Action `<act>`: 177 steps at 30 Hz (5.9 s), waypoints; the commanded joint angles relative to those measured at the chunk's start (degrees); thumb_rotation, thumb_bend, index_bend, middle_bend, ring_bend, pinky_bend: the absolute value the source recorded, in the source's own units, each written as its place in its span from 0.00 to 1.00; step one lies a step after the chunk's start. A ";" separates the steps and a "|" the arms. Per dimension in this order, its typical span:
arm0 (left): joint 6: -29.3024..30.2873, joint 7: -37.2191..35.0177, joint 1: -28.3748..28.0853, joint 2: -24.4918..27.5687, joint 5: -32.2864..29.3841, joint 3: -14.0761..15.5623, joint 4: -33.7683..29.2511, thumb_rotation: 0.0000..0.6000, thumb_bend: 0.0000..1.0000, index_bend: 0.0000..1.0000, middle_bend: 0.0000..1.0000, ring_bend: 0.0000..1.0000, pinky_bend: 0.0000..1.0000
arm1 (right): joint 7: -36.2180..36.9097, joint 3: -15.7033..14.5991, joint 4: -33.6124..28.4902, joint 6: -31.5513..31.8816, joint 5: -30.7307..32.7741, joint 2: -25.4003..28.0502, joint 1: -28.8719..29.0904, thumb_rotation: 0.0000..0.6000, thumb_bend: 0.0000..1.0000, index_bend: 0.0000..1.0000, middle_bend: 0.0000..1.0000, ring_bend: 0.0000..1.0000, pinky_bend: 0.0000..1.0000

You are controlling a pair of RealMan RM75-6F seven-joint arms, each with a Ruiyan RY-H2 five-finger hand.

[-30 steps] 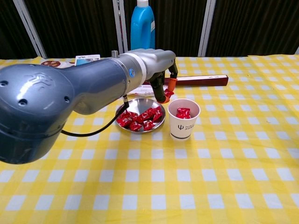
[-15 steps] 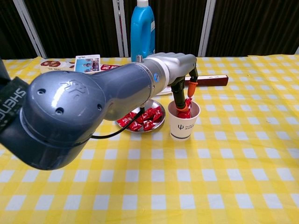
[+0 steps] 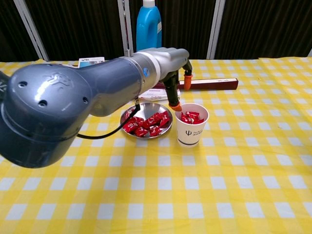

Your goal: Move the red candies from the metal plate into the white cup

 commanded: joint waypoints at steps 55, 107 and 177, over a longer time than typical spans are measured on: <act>-7.07 4.11 0.72 -5.80 -4.99 1.30 17.59 1.00 0.43 0.58 0.88 0.95 0.97 | 1.33 0.01 -0.38 -0.61 0.42 0.54 0.17 1.00 0.28 0.00 0.00 0.00 0.00; -5.59 -0.31 -3.29 -2.34 -2.75 0.96 3.43 1.00 0.23 0.48 0.85 0.94 0.97 | 0.96 0.09 -0.30 -0.44 0.37 0.40 0.09 1.00 0.28 0.00 0.00 0.00 0.00; -6.41 2.23 1.07 1.36 -11.39 6.21 6.63 1.00 0.25 0.43 0.87 0.94 0.97 | 0.19 0.11 -0.44 -0.80 0.49 0.15 0.31 1.00 0.28 0.00 0.00 0.00 0.00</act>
